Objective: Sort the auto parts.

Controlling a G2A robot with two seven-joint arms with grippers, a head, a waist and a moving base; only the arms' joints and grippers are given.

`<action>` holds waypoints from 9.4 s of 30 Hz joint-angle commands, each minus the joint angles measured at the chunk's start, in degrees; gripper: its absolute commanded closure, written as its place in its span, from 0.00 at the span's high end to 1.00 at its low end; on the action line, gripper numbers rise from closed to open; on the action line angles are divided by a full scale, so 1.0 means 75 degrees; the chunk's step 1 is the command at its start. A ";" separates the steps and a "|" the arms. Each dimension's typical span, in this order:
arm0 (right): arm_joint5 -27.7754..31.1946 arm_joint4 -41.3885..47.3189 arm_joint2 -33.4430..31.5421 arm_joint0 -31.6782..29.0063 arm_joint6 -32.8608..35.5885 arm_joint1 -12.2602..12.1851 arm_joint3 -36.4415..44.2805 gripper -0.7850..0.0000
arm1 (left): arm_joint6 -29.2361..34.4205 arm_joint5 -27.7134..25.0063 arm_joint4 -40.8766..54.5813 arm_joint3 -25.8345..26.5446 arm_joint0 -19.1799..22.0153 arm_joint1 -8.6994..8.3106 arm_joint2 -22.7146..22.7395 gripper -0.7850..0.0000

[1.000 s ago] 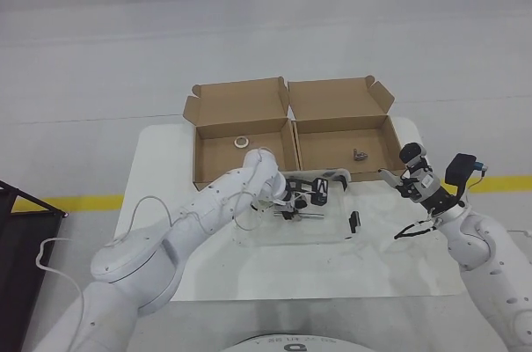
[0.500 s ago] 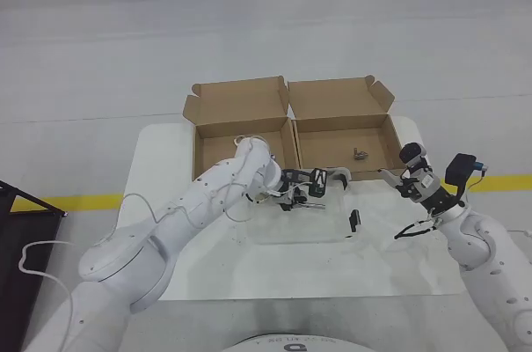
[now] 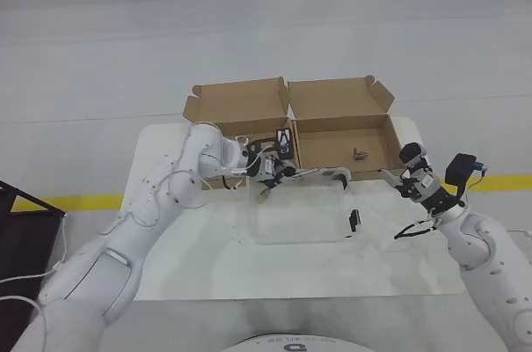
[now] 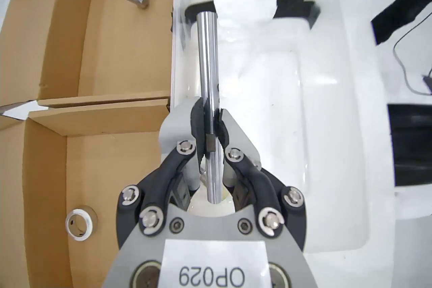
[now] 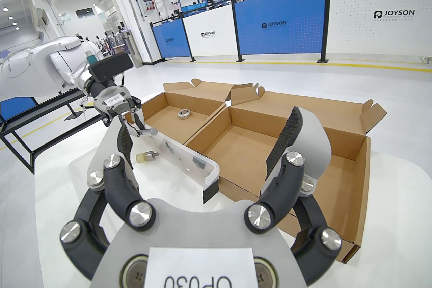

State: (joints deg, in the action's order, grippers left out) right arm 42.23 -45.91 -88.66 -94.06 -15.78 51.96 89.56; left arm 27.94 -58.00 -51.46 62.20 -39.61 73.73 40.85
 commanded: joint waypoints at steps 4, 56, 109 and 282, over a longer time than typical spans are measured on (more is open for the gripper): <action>0.0000 0.0000 0.0000 0.0000 0.0000 0.0000 0.0000 1.00 | 0.1190 0.0000 0.3541 -0.0016 -0.0115 -0.0435 0.0058 0.00; 0.1098 0.1411 0.0541 0.0174 0.0831 0.0037 0.0064 1.00 | 0.4927 0.2480 1.3121 -0.1563 0.0027 -0.0384 -0.0451 0.00; 0.0681 0.8888 0.4559 0.4125 0.6200 0.0973 -0.2513 0.65 | 0.3868 0.1422 1.1342 -0.1500 0.0211 -0.0191 -0.1314 0.00; 0.2103 0.6497 -0.0110 0.1375 0.5014 0.0917 -0.1213 1.00 | 0.3936 0.1489 1.1710 -0.1693 0.0700 -0.0308 -0.1774 1.00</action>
State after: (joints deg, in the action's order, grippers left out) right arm 56.65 2.79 -89.65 -83.95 22.21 58.77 80.61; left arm 57.45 -46.83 36.37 49.51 -34.36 71.42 27.55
